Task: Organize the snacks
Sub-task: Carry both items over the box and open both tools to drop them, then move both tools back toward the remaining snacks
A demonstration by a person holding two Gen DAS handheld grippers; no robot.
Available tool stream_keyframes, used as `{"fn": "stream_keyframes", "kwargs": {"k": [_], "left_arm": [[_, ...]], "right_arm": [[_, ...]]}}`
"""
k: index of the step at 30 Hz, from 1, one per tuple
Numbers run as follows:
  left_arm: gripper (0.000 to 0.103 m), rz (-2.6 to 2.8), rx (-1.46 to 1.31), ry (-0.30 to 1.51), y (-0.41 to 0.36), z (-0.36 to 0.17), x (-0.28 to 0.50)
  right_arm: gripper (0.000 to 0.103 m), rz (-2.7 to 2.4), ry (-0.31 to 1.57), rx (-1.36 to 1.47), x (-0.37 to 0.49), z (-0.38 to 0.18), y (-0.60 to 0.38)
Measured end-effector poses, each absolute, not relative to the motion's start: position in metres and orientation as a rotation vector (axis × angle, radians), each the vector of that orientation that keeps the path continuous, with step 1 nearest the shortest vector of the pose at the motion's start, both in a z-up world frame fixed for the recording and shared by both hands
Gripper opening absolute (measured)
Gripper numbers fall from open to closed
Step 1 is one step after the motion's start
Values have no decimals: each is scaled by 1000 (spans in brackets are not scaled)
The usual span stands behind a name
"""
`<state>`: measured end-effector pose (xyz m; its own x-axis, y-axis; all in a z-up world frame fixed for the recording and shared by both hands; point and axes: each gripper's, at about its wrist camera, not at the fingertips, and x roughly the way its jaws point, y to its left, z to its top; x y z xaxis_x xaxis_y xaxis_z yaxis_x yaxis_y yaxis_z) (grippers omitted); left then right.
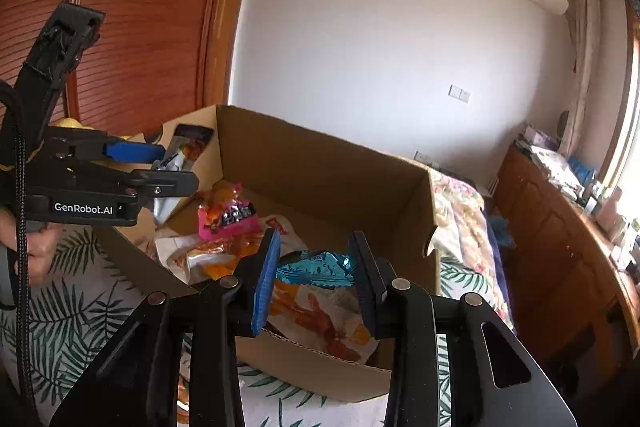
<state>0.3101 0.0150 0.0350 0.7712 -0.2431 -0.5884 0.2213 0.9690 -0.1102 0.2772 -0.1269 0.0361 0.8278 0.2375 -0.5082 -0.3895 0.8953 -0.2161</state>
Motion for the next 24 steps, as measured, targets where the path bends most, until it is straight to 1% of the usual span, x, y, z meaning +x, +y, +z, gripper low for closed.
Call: {"fn": "stream_keyframes", "kwargs": {"k": [6,8,15,24], "left_arm": [[64,-245,-27,638,13,34,310],[67,-246,-27,639,14,33,308],[67,-247,-23,629,15,37,296],[67,-253,-5,600,12,52,263]], "right_arm": [[36,352,519,-298,282,30,-129],[43,343,527,-290,285,29,-130],[43,357,538,-249,280,28,-136],[43,365,519,-224,248,40,-142]]}}
